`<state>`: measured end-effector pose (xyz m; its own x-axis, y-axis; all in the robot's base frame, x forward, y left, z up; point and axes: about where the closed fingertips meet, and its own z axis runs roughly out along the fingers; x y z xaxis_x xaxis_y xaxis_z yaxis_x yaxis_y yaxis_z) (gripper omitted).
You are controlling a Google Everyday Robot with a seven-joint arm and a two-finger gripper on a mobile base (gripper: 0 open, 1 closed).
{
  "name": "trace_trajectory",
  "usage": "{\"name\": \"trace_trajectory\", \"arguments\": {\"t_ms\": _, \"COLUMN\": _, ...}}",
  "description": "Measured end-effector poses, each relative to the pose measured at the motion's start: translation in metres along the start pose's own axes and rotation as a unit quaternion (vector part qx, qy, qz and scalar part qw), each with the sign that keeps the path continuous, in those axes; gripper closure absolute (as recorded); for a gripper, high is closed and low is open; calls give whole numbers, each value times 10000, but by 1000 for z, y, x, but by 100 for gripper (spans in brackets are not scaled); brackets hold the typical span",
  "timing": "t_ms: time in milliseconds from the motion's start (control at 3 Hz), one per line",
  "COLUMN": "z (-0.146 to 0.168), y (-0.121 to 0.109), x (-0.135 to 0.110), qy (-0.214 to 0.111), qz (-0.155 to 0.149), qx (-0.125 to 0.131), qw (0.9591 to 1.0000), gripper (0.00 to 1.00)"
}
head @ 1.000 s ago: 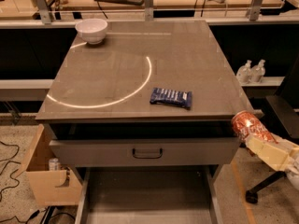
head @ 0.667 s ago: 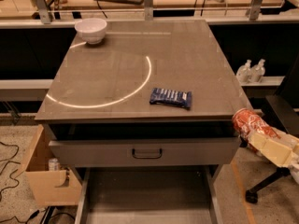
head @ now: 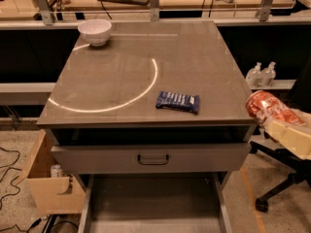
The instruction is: Pick coke can from middle drawer and place on counter
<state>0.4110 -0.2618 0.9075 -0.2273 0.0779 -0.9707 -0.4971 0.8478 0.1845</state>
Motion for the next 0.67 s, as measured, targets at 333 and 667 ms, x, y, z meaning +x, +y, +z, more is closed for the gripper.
{"name": "trace_trajectory", "arguments": {"t_ms": 333, "z": 2, "y": 13, "x": -27, "qy": 25, "qz": -545, "qx": 43, "qw": 9985, "gripper": 100}}
{"name": "trace_trajectory", "arguments": {"t_ms": 667, "z": 29, "y": 9, "x": -32, "qy": 213, "qz": -787, "qx": 83, "qw": 9966, "gripper": 100}}
